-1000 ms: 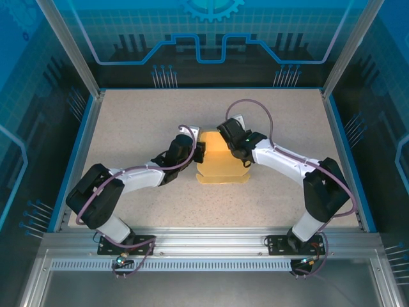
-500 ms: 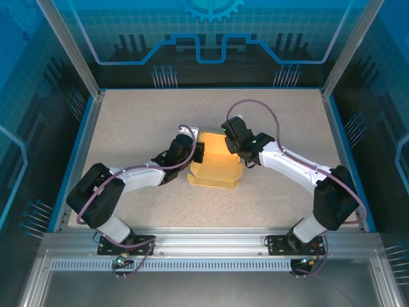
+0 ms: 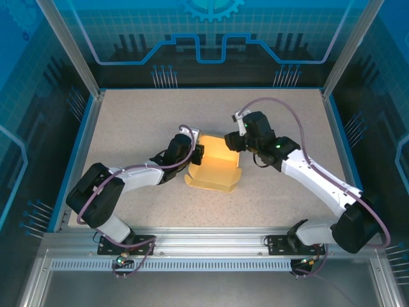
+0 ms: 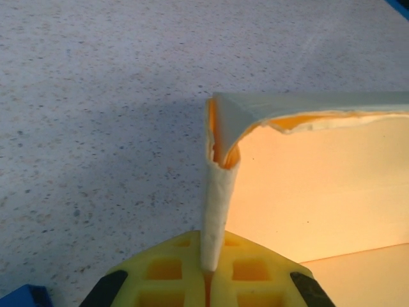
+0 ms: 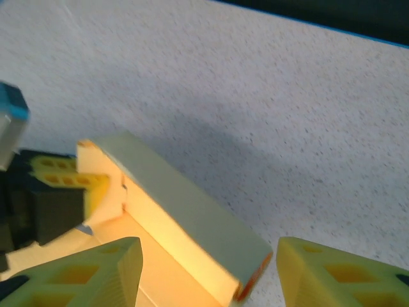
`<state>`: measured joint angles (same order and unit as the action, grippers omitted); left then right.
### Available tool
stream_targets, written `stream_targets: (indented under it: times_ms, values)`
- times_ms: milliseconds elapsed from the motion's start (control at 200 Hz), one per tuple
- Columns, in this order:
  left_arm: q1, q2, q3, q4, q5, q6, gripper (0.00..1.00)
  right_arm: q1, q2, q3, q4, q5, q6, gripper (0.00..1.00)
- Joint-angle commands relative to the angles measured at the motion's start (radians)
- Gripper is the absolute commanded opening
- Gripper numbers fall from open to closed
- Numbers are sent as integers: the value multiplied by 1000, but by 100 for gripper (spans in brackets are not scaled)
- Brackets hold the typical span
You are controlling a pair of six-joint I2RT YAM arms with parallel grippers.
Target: Fold the paper box
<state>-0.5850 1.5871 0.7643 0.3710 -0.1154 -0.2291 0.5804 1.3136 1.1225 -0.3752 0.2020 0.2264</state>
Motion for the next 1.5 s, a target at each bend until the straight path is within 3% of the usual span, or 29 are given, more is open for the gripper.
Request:
stream_targets:
  times_ms: [0, 230, 715, 1056, 1496]
  values:
    - [8, -35, -18, 22, 136, 60, 0, -45, -22, -30, 59, -164, -15, 58]
    - [10, 12, 149, -296, 145, 136, 0, -90, -24, -29, 42, -179, -3, 58]
    - [21, 120, 404, -777, 216, 295, 0, -156, -66, -149, 36, -178, 18, 58]
    - [22, 204, 511, -946, 203, 375, 0, -161, -58, -198, 18, -195, 16, 58]
    - [11, 446, 755, -1170, 137, 417, 0, -187, -50, -237, 32, -186, 14, 58]
